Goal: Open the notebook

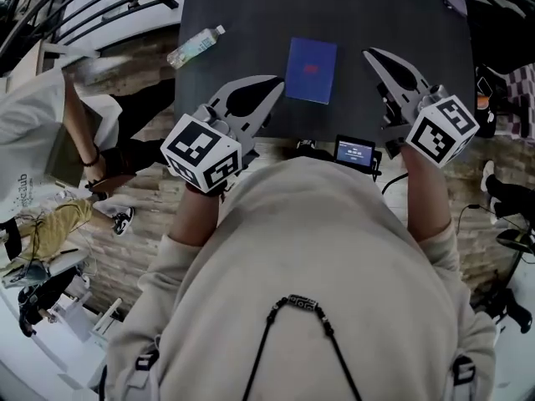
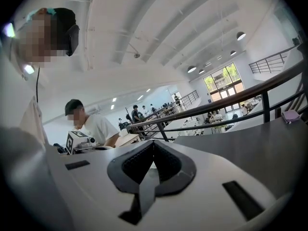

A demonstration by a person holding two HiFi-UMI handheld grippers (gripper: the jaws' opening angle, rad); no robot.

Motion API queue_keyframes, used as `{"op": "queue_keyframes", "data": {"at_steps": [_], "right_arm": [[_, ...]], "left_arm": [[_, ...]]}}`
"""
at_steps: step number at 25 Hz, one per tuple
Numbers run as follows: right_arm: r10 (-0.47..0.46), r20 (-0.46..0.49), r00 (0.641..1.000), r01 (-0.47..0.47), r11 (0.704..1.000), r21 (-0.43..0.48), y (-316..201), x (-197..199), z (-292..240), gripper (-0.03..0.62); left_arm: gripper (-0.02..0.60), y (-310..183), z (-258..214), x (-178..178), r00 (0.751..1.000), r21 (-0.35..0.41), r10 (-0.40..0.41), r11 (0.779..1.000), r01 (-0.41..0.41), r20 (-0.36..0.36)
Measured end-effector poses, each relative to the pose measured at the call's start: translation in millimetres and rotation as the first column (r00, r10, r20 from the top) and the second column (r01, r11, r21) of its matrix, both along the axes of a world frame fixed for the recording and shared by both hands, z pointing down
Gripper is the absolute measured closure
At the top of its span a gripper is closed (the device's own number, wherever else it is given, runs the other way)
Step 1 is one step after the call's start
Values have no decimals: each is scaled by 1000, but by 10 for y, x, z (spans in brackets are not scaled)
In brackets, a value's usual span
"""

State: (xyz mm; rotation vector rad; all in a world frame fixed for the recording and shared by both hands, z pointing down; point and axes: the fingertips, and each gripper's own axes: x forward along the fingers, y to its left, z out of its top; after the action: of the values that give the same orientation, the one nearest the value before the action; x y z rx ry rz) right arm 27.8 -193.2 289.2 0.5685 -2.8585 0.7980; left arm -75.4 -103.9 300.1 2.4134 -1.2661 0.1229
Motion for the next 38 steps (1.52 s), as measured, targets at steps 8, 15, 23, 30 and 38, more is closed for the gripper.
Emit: {"op": "queue_keyframes", "data": {"at_steps": [8,15,23,30,38], "right_arm": [[-23,4,1000,23,999,-34,-330,-31,235,578],[-10,-7,1000,9,996,-92,-462,-4,468,577],[41,-19,999,-42,996,-81,-452,-73,363,577],[102,-46,994,-106,990,-97,-585,91,415,577],[90,-73,993,-99,986,-135,-615,95,610,577]], "left_arm": [[578,-329,155,28,1000,-30,-11,999,11,1],[580,-428,280,41,1000,-77,6,997,-6,9],[580,-527,290,-21,996,-75,90,993,-89,6],[578,-695,313,68,986,-83,165,983,-162,26],[578,-736,551,115,980,-130,190,975,-181,58]]}}
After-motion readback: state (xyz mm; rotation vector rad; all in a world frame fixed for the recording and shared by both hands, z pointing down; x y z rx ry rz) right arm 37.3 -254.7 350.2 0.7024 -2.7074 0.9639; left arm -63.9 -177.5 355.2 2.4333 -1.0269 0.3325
